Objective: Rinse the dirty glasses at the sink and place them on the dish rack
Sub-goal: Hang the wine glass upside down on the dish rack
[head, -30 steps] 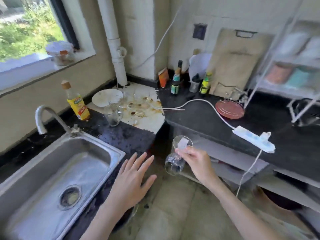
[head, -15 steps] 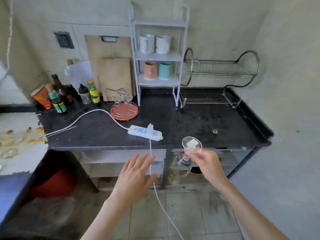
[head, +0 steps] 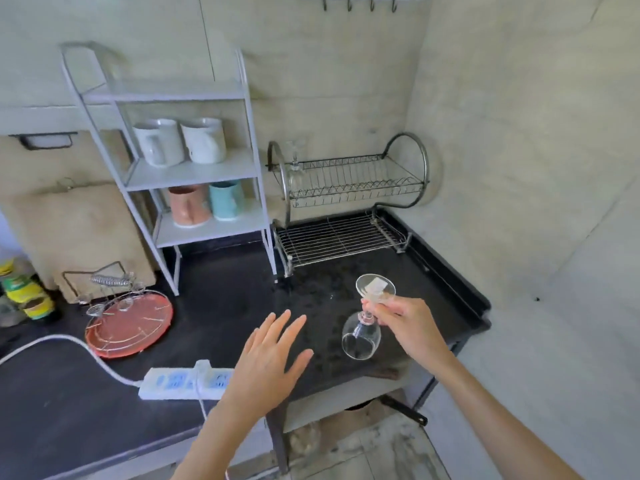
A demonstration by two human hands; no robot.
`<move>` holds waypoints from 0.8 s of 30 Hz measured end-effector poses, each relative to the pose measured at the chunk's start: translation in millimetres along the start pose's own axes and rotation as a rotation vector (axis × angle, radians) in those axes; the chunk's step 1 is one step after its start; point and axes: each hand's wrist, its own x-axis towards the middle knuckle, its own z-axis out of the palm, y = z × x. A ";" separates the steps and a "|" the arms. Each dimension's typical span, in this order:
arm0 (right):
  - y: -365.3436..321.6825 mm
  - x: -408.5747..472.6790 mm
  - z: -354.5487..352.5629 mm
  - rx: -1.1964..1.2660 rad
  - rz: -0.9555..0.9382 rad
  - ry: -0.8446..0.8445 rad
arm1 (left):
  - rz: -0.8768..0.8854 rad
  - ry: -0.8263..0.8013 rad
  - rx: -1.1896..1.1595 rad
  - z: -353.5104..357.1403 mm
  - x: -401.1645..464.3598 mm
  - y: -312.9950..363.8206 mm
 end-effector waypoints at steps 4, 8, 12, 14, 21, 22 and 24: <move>-4.7 76.7 -1.0 0.003 0.003 -0.002 | 0.038 0.060 0.029 -18.1 78.8 -14.0; -20.2 151.1 -6.0 0.049 -0.010 -0.008 | 0.047 0.087 0.069 -43.3 148.6 -21.1; -38.3 226.9 -9.7 0.102 -0.070 -0.030 | 0.032 0.117 0.095 -59.1 200.8 -29.0; -45.2 265.1 -10.6 0.119 -0.099 -0.032 | -0.001 0.146 0.094 -66.8 226.1 -31.5; -43.2 390.5 -3.7 0.117 -0.176 -0.052 | -0.102 0.273 0.322 -72.4 292.2 -38.1; -40.8 406.6 -0.1 0.097 -0.177 -0.071 | -0.122 0.278 0.339 -70.9 298.4 -39.7; -34.5 434.6 8.5 0.031 -0.176 -0.111 | -0.155 0.298 0.352 -68.3 307.9 -41.0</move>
